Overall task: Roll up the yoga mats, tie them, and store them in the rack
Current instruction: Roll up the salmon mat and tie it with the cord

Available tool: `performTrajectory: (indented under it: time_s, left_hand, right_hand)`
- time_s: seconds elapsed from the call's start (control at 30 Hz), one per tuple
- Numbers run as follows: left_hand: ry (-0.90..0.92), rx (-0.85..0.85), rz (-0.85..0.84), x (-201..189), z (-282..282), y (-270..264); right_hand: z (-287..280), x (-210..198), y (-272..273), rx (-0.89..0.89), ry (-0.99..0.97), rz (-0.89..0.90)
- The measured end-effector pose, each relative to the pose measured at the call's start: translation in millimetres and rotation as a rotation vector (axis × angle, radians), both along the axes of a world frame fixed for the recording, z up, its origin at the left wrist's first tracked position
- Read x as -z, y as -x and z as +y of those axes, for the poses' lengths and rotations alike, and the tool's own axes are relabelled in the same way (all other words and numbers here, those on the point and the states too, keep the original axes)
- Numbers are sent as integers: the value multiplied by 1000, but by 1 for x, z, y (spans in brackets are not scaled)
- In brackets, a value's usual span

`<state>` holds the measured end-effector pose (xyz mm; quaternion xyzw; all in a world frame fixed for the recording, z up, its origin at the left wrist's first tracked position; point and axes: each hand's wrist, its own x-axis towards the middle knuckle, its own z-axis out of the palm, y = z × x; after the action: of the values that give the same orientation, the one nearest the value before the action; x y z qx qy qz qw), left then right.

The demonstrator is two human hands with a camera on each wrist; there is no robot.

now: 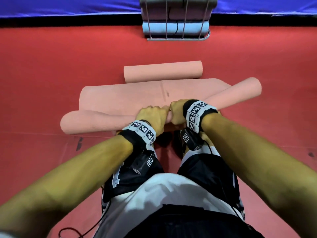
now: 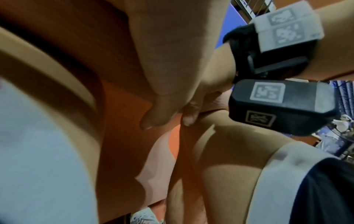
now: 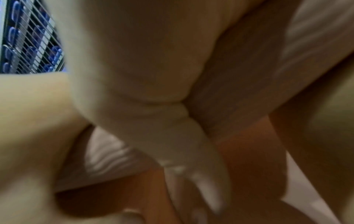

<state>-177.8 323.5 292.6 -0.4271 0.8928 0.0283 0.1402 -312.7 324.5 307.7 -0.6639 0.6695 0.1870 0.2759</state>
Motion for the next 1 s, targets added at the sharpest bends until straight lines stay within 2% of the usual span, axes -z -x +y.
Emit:
performTrajectory:
  time_s: [0.23, 0.37, 0.47, 0.53, 0.67, 0.77, 0.87, 1.0]
  left_hand:
    - [-245, -105, 22, -12, -23, 4]
    - [-420, -216, 87, -17, -37, 6]
    - [-477, -208, 97, -17, -37, 5]
    - [-405, -175, 88, -17, -31, 2]
    - [-51, -33, 53, -5, -8, -5]
    - [149, -22, 32, -7, 0, -7]
    - [174, -19, 112, -42, -26, -2]
    - [228, -1, 213, -121, -57, 10]
  right_hand:
    - [18, 2, 12, -10, 317, 19]
    - [19, -2, 9, -90, 366, 248]
    - [18, -3, 4, -57, 334, 261]
    - [16, -4, 2, -71, 298, 251]
    - [9, -8, 1, -117, 247, 249]
    - [0, -25, 3, -113, 272, 234]
    - [-11, -63, 7, -83, 369, 241]
    - [-21, -133, 16, 37, 526, 241]
